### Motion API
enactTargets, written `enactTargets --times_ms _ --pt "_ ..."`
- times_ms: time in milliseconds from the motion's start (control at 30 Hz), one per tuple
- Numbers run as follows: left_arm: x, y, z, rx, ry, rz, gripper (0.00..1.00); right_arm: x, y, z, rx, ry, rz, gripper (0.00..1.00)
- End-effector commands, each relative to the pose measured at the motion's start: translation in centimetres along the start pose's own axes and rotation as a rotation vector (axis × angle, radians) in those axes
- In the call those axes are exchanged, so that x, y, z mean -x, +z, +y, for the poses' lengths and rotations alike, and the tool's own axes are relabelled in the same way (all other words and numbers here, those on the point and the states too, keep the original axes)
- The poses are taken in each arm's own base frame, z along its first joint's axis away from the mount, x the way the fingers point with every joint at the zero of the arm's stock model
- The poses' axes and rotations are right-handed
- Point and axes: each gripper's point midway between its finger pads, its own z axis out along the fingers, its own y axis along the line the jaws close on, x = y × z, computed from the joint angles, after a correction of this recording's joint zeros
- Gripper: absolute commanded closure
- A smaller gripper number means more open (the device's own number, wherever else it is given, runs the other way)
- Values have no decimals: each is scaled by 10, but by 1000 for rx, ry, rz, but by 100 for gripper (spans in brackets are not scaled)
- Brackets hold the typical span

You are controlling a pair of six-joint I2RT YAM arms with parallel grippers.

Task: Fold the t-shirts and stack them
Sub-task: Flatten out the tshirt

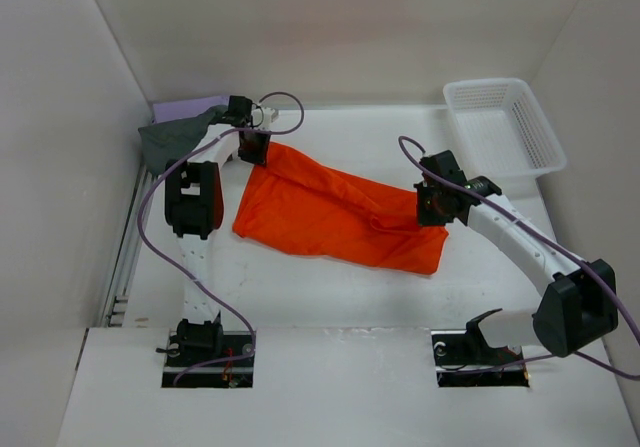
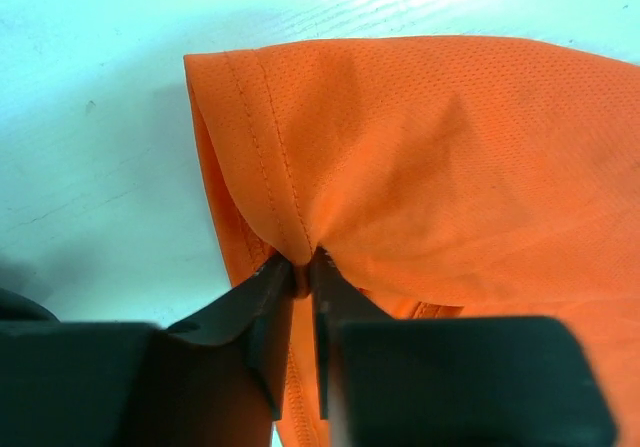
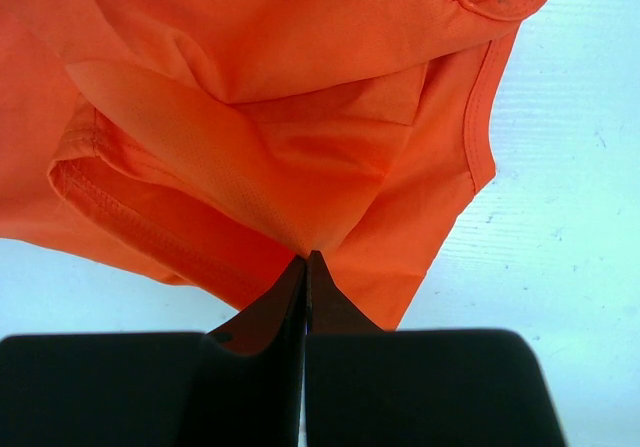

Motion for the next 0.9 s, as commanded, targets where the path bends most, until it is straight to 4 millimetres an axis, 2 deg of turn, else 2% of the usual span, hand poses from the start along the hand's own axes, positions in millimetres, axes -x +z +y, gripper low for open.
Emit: enactTargets --times_ms 0,67,133,200,267,333,367,400,467,533,600,667,733,800,867 --pt "25 -23 -7 -4 -1 -78 95 8 -8 1 -2 -14 -35 100" --pt "38 -38 -10 -4 18 -120 100 17 -8 3 4 -18 -47 100" --pt "62 -60 -8 -2 32 -191 100 45 -9 1 4 -16 -84 100" --pt "105 -99 -2 14 37 -321 100 102 -16 -7 -6 -15 -170 100" --pt "155 -155 5 56 44 -494 100 167 -35 -19 -26 26 -282 100" --pt "197 -219 11 106 71 -668 100 242 -81 -28 -21 89 -451 100" --pt "212 -251 11 129 89 -739 100 271 -108 -28 -8 111 -535 100" --pt "223 -281 11 150 104 -800 100 294 -136 -28 4 122 -613 100" --pt "231 -324 8 173 127 -874 100 321 -181 -24 28 127 -738 100" --pt "223 -352 7 185 132 -894 100 323 -204 -23 46 135 -790 100" --pt "204 -356 2 167 142 -852 100 311 -206 -23 52 131 -781 100" --pt "178 -348 -2 143 140 -778 100 295 -201 -21 51 117 -760 100" --pt "146 -334 -4 127 127 -682 100 266 -187 -15 60 106 -719 100" --pt "102 -310 -5 115 130 -552 99 232 -168 -14 67 112 -670 100" --pt "57 -284 -5 104 138 -421 97 190 -139 -14 67 118 -591 100"
